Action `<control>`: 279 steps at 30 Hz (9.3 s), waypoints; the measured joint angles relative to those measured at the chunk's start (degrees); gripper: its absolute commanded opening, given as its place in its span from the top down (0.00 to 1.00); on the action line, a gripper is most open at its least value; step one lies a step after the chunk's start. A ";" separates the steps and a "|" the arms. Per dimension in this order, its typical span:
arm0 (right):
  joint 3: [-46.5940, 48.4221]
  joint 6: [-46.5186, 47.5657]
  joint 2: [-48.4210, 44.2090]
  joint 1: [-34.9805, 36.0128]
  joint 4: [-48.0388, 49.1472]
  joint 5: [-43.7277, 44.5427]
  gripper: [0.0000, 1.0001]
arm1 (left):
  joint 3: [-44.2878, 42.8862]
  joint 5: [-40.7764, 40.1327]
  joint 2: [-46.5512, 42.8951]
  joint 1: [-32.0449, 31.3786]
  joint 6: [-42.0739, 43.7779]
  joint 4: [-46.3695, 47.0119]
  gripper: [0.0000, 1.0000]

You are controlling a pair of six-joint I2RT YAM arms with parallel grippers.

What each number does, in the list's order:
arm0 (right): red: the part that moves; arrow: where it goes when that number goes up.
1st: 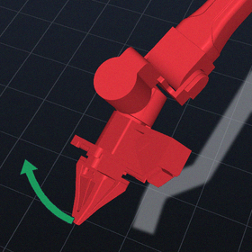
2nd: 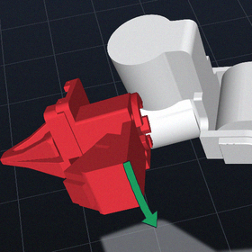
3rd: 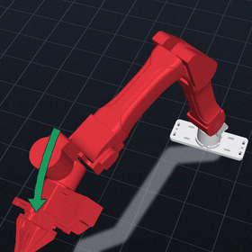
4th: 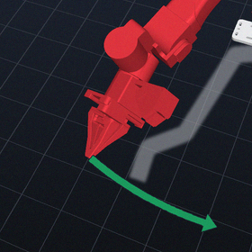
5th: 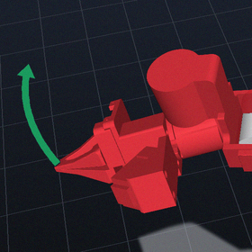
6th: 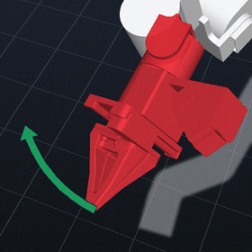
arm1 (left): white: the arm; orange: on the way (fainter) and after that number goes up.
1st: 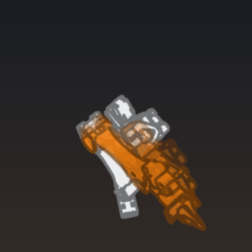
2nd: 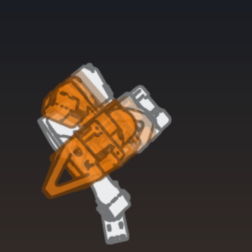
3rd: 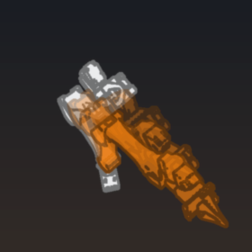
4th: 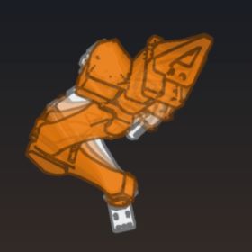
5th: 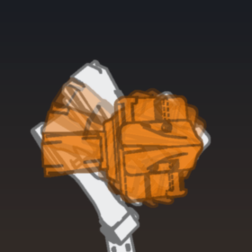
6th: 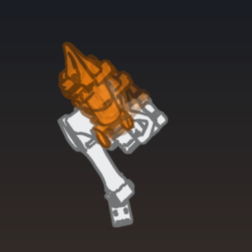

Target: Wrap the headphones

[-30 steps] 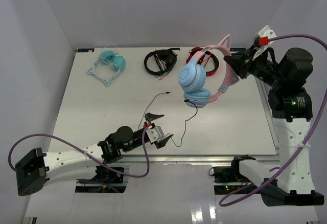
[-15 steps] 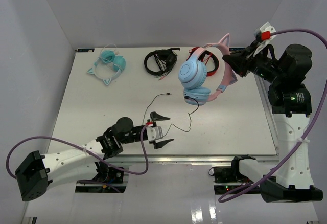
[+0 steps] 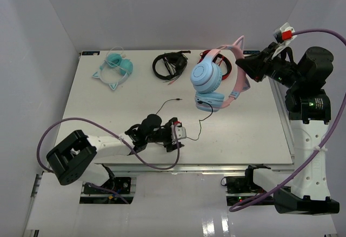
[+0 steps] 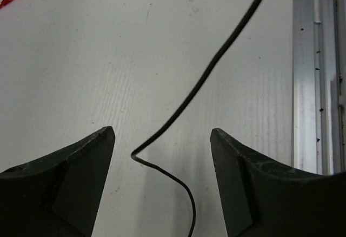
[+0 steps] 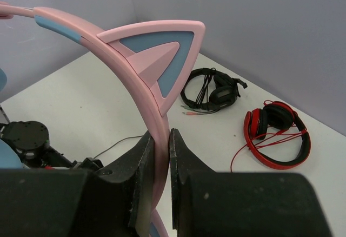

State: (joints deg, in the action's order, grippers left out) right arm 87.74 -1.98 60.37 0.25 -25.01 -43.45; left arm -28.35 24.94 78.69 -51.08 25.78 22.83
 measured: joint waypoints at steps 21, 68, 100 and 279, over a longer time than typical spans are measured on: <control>-12.60 -12.67 2.56 -0.15 0.99 34.27 0.92 | -7.66 -7.93 -3.22 -8.82 -17.99 -9.38 1.00; -28.76 23.07 -6.23 12.27 0.90 7.41 0.92 | -40.14 -21.61 -5.83 6.27 -11.63 -52.72 1.00; -20.31 -24.75 2.63 3.37 11.56 33.82 0.92 | -28.17 -12.12 -0.51 -1.72 -31.00 -23.42 0.97; -33.42 13.13 3.86 9.13 10.51 -8.30 0.92 | -27.30 -10.65 1.85 14.28 -26.84 -19.31 0.28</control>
State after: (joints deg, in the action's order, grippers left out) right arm 54.33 11.15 64.23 9.38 -14.51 -51.75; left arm -55.65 14.28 80.54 -36.80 -1.06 3.52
